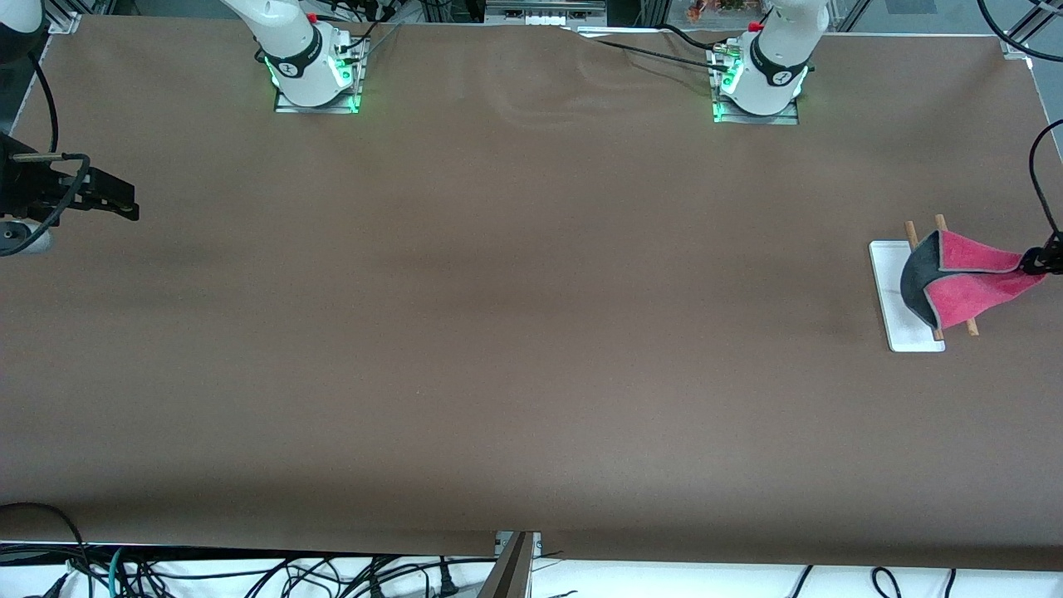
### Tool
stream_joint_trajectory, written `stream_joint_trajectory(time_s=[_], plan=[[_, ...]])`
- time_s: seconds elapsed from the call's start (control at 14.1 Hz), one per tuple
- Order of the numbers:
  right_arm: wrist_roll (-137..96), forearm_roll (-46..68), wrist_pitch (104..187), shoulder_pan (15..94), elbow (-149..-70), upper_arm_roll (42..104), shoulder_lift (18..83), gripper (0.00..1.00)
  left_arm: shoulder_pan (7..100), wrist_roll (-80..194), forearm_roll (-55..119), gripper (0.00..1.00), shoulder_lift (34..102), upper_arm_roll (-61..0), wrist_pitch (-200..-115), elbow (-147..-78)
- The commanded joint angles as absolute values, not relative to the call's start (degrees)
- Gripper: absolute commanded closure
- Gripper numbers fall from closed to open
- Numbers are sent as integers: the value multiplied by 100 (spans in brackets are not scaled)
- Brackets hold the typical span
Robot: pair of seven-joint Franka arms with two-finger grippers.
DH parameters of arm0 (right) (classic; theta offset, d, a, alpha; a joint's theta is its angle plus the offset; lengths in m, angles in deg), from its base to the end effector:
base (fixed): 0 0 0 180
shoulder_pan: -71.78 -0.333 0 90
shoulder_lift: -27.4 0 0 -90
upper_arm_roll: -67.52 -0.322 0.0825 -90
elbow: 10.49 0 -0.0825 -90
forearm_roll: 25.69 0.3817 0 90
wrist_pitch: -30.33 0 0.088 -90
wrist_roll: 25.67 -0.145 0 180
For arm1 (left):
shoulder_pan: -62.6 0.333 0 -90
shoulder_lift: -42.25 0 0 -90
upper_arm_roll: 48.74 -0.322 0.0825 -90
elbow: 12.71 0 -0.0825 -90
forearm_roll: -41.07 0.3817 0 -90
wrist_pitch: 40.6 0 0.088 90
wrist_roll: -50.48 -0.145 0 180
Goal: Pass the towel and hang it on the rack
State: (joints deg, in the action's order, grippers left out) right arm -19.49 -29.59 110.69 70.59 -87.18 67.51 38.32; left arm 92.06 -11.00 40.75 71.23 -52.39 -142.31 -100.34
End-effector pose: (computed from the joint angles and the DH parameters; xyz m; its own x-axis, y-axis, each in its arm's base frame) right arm 0.5890 0.0016 0.5773 0.9843 0.1167 -0.1324 0.1247 -0.9907 0.0540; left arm 0.5509 0.3528 0.3153 0.8620 -0.4857 -0.1450 -0.4522 -0.8662 0.2127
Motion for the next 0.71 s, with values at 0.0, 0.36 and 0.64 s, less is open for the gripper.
stream_joint_trajectory(time_s=[0.0,0.36,0.64], plan=[[-2031,-2938,11066,7055,-8818,6743,3750,0,9064,-885,4203,9,7301,-5226,-14159,-9823],[-2031,-2947,11110,7055,-8810,6743,3786,0,8897,-859,4151,0,7293,-5191,-14080,-9736],[-2039,-2938,11110,7064,-8731,6752,3865,0,8432,-394,4186,0,7152,-5173,-12826,-8824]])
